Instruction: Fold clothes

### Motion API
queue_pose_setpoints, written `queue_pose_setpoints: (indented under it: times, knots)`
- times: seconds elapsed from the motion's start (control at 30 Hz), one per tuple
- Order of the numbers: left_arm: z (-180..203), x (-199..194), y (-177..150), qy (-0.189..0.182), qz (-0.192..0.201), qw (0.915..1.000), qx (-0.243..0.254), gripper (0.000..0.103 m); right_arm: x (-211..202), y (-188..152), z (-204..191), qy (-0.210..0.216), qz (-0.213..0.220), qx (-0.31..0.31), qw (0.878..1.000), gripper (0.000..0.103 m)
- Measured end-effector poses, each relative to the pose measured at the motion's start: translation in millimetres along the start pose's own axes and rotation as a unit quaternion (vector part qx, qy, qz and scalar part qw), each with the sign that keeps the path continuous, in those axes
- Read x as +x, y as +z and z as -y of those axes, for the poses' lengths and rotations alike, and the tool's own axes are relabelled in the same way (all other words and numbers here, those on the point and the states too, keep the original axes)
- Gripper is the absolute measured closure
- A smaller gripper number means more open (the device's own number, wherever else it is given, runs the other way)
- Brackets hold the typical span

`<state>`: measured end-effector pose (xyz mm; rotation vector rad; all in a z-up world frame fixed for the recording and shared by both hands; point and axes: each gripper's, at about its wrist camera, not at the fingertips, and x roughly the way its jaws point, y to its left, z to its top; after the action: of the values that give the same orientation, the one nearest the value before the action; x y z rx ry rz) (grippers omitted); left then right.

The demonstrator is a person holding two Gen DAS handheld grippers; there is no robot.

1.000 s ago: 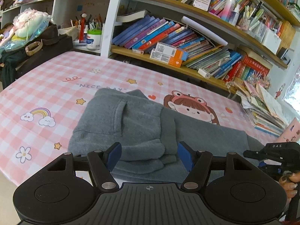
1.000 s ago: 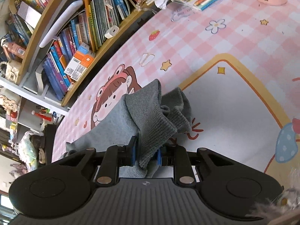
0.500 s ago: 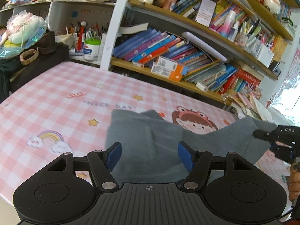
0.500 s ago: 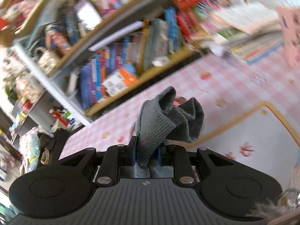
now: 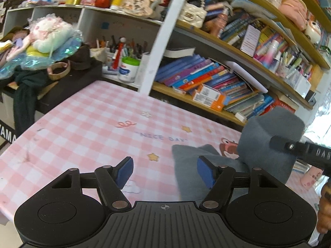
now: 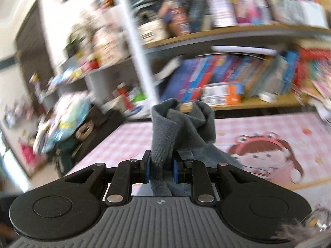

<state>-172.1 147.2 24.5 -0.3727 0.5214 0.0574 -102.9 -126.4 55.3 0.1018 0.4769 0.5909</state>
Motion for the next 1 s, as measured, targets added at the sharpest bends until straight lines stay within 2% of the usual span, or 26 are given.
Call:
queue_pose_setpoints:
  times: [0.1, 0.23, 0.3, 0.37, 0.6, 0.7, 0.8, 0.9, 0.97, 1.0]
  knots:
    - [-12.0, -2.6, -0.3, -0.004, -0.004, 1.0, -0.005, 0.034, 11.8, -10.6, -29.4, 0.017, -0.028, -0.063, 0.997, 0.085]
    - [-21.3, -3.2, -0.5, -0.014, -0.008, 0.9998, -0.008, 0.032, 32.5, -26.4, -53.8, 0.038, -0.079, -0.113, 0.99, 0.083]
    - [-23.6, -2.4, -0.5, -0.021, -0.01, 0.9997, -0.009, 0.031, 48.2, -39.3, -57.7, 0.051, -0.131, -0.111, 0.984, 0.07]
    - [-24.7, -1.9, -0.3, -0.031, -0.009, 0.9994, -0.008, 0.028, 54.9, -48.2, -59.9, 0.062, -0.165, -0.104, 0.979, 0.062]
    - [-14.0, 9.3, 5.0, -0.09, -0.005, 0.9959, 0.006, 0.025, 27.3, -43.7, -59.7, 0.074, -0.124, -0.103, 0.984, 0.047]
    - [-6.0, 18.4, 6.8, -0.116, -0.007, 0.9931, 0.012, 0.023, 12.7, -38.2, -45.3, 0.052, -0.099, -0.082, 0.99, 0.039]
    - [3.7, 34.6, 5.4, -0.137, -0.033, 0.9898, 0.018, 0.019, 0.1, -33.6, -24.8, 0.016, -0.076, -0.047, 0.996, 0.031]
    - [10.0, 56.1, 2.3, -0.146, -0.072, 0.9867, 0.009, 0.02, -0.6, -34.0, 3.0, -0.051, -0.084, 0.007, 0.995, 0.03]
    - [11.4, 71.7, 0.9, -0.144, -0.099, 0.9845, -0.01, 0.024, 4.7, -38.3, 24.8, -0.094, -0.108, 0.051, 0.988, 0.03]
    - [12.0, 78.3, 0.6, -0.145, -0.11, 0.9831, -0.018, 0.044, 6.4, -41.2, 34.1, -0.107, -0.119, 0.071, 0.985, 0.03]
